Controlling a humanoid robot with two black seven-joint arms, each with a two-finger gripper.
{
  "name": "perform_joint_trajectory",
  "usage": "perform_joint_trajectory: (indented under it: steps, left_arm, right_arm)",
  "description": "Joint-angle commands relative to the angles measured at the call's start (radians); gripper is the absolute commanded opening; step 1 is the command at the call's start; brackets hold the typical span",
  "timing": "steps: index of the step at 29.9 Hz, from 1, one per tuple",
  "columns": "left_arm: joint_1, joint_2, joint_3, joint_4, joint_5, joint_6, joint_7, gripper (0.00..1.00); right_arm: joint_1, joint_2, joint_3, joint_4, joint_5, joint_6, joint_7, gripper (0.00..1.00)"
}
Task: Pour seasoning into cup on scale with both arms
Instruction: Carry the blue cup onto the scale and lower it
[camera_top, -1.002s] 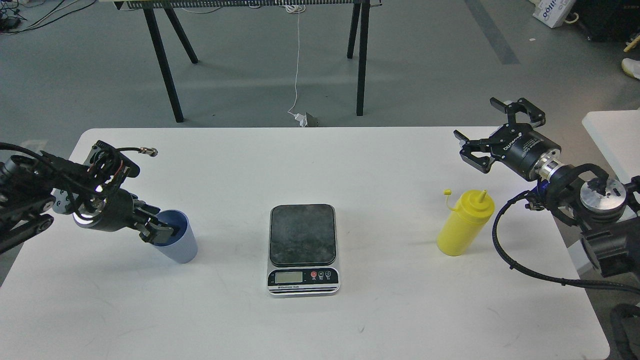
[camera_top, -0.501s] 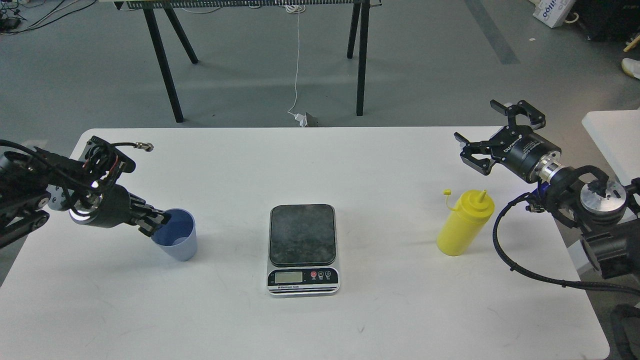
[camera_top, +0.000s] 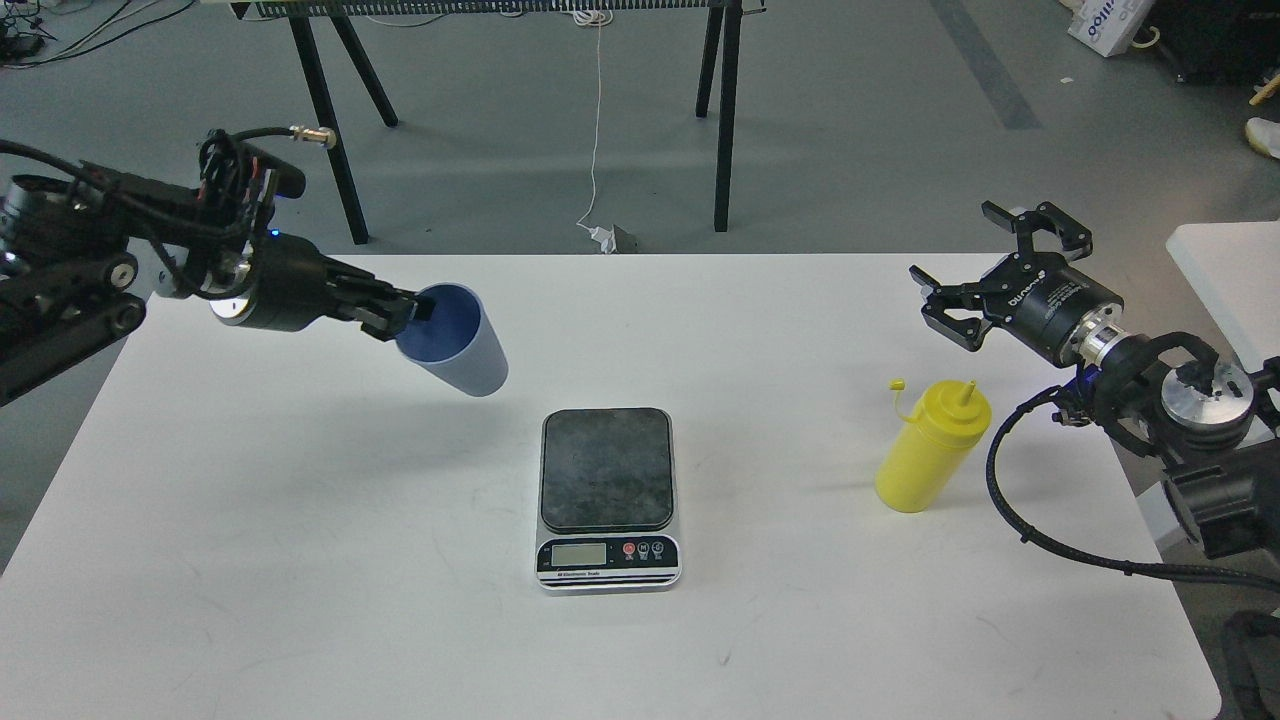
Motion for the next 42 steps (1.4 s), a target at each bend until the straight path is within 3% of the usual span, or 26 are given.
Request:
perform_joint_trajectory:
  steps: [1,9,32,37,42]
  left_arm:
    - [-0.027,-0.091,0.009,0.003,-0.003,0.000,0.000,0.00]
    - [-0.012,-0.225,0.054,0.016,0.063,0.000,0.000,0.00]
    - [0.091,-0.234,0.069,0.063,0.076,0.000,0.000,0.04]
    - [0.091,-0.242,0.061,0.063,0.058,0.000,0.000,0.13]
    - [0.089,-0.253,0.055,0.062,0.014,0.000,0.000,0.39]
  right_arm:
    - [0.002,0.003,0.002,0.000,0.000,0.000,0.000,0.99]
    - [0.014,0.003,0.003,0.002,0.000,0.000,0.002,0.99]
    - [0.011,-0.006,0.003,0.000,0.000,0.000,0.002,0.99]
    - [0.008,-0.006,0.002,0.000,0.000,0.000,0.002,0.99]
    - [0.006,-0.006,0.002,0.000,0.000,0.000,0.000,0.99]
